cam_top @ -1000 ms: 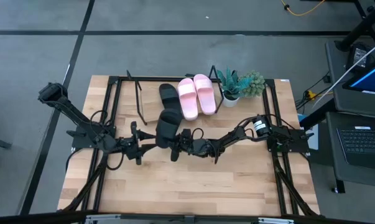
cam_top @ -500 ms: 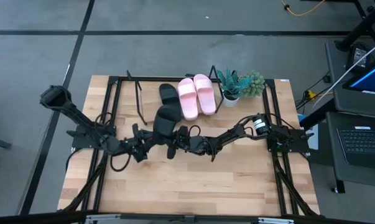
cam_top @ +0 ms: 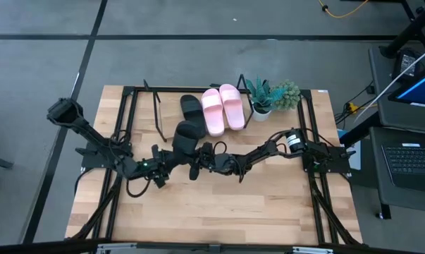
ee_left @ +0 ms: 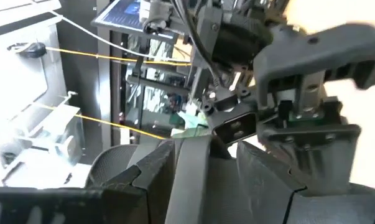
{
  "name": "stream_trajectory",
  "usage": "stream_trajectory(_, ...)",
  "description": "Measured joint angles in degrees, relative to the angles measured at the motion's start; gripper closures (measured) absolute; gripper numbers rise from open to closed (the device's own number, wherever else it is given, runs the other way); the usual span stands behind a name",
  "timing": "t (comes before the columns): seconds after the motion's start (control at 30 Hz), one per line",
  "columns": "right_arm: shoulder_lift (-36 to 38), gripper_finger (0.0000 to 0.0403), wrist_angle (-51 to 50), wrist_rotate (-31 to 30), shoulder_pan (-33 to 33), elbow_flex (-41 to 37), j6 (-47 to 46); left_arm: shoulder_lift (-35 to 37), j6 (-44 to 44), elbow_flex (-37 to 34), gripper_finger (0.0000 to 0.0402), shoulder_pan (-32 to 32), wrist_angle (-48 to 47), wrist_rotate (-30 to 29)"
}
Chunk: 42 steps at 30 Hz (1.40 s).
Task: Pick and place slides into the shelf
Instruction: Put the black slide on the shelf
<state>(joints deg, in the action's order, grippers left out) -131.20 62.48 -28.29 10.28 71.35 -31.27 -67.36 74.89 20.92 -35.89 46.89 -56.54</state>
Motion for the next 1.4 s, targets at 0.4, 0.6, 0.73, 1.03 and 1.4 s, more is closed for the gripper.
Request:
stream_trajectory(0.4, 0.0, 0.0335, 0.1, -0.4, -0.1, 0.0, -0.4, -6.9, 9.6, 3.0, 0.0237, 5.7, -0.4, -6.2)
stream_trajectory(0.6, 0.0, 0.0335, 0.3, -0.1, 0.0, 0.0, 0.0, -6.9, 11.5, 4.1, 0.0237, 4.4, -0.5, -8.7)
stream_trajectory(0.73, 0.0, 0.0335, 0.3, -0.1, 0.0, 0.0, 0.1, -6.9, 12.7, 4.4, 0.0237, 4.4, -0.6, -11.2)
stream_trajectory(1.03, 0.0, 0.0335, 0.3, 0.6, 0.0, 0.0, 0.1, -6.9, 13.5, 4.4, 0.0243, 4.4, -0.5, -12.6)
stream_trajectory(1.4, 0.0, 0.0335, 0.1, 0.8, 0.0, 0.0, 0.3, -6.9, 14.2, 4.4, 0.0341, 4.4, 0.3, -13.6)
